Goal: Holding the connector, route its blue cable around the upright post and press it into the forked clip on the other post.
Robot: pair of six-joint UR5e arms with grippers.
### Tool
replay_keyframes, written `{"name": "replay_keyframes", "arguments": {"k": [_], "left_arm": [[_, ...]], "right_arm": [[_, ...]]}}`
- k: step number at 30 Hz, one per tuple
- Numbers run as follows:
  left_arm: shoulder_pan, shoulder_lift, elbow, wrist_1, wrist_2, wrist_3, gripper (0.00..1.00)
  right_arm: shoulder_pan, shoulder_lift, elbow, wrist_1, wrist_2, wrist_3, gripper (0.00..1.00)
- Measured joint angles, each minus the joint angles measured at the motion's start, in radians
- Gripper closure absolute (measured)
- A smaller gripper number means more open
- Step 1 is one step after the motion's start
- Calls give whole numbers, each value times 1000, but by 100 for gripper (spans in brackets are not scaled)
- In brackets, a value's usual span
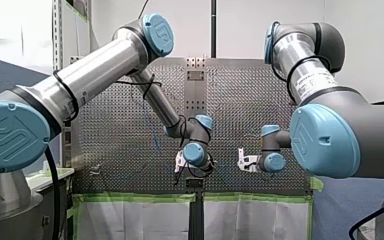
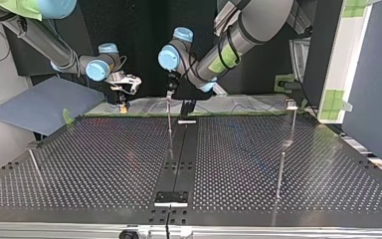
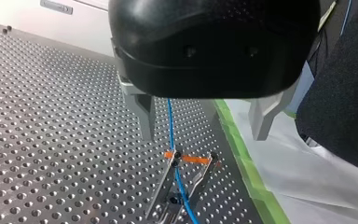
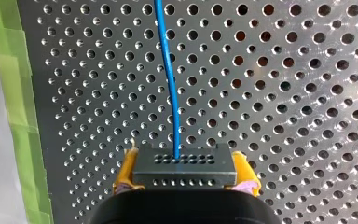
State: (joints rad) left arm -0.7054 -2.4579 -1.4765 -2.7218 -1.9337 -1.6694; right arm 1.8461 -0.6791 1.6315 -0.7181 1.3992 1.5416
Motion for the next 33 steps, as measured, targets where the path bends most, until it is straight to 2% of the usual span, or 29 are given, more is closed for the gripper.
{"name": "replay_keyframes", "arguments": {"k": [10,22,33], "left_arm": [[-1,0,-5,-2,-7,-15,0],[-2,0,-14,-8,-55,-67,0],[-6,0,-14,-10,-59,-73,0]], "right_arm": [[0,0,0,3,0,-1,100],[0,0,0,6,0,-1,100],[0,0,0,6,0,-1,100]]}}
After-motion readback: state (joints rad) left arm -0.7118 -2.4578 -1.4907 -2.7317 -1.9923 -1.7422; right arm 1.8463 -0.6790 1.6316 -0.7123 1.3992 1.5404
